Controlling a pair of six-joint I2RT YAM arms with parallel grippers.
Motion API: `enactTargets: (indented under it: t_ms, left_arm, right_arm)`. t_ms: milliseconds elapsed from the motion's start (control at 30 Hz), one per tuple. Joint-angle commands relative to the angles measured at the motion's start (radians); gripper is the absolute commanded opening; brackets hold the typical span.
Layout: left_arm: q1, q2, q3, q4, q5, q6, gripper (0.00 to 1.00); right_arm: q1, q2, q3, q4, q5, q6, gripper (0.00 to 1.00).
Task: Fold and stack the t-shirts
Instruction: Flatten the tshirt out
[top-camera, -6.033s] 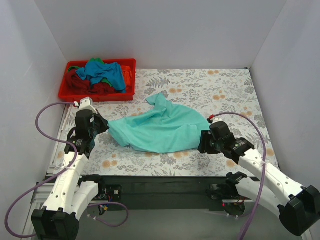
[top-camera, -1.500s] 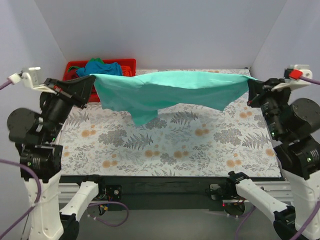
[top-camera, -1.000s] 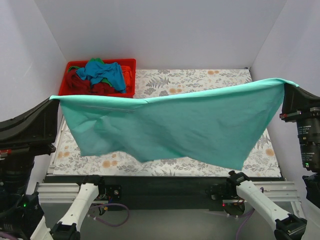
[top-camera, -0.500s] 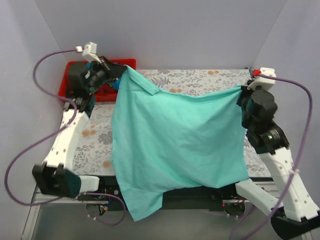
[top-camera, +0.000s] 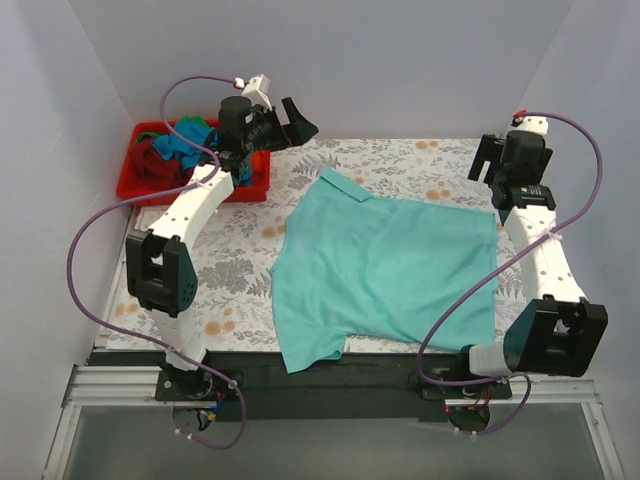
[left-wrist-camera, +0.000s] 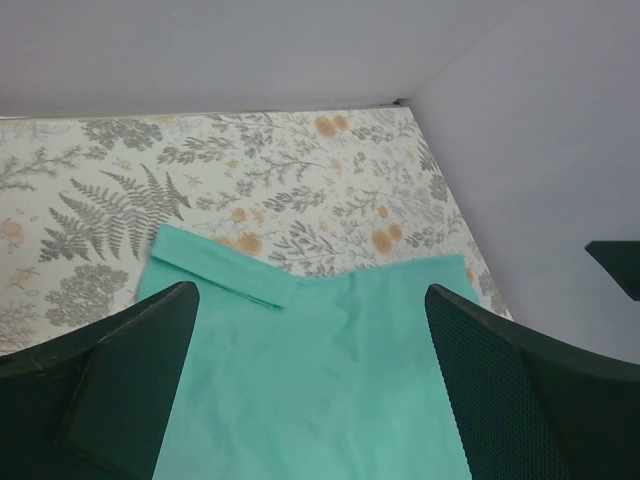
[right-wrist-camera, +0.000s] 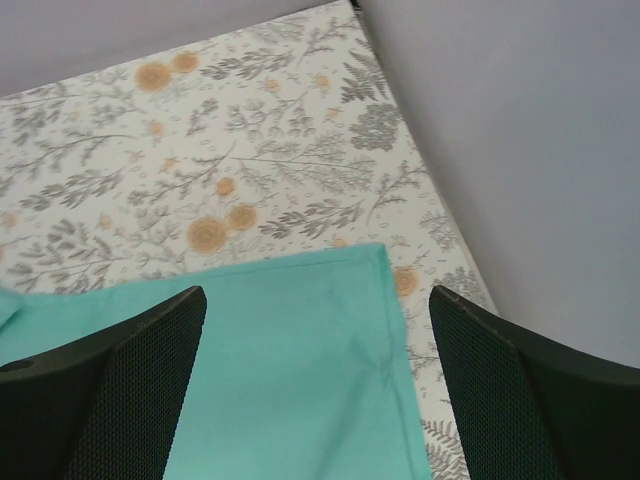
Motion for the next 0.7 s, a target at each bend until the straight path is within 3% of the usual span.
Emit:
enactTargets:
  t_ms: [0, 200, 333, 667]
  left_arm:
    - [-0.082, -0.165, -0.075, -0.053, -0.047, 0.046, 0.97]
    - [-0.188, -0.337, -0.428, -0.064, -0.160, -0.040, 0.97]
    - [-0.234, -0.377, -0.565, -0.064, -0.202, -0.095, 0.97]
    - [-0.245, -0.272, -0.638, -0.082, -0.219, -0.154, 0.97]
  right_arm:
    - [0.005, -0.086, 0.010, 0.009, -0.205, 0.021, 0.98]
    - [0.010, -0.183, -0.168, -0.023, -0.357, 0.069, 0.98]
    - [0.011, -0.235, -0.332, -0.028, -0.434, 0.141, 0.98]
    - [0.011, -0.180, -0.458, -0.002, -0.472, 0.150, 0.97]
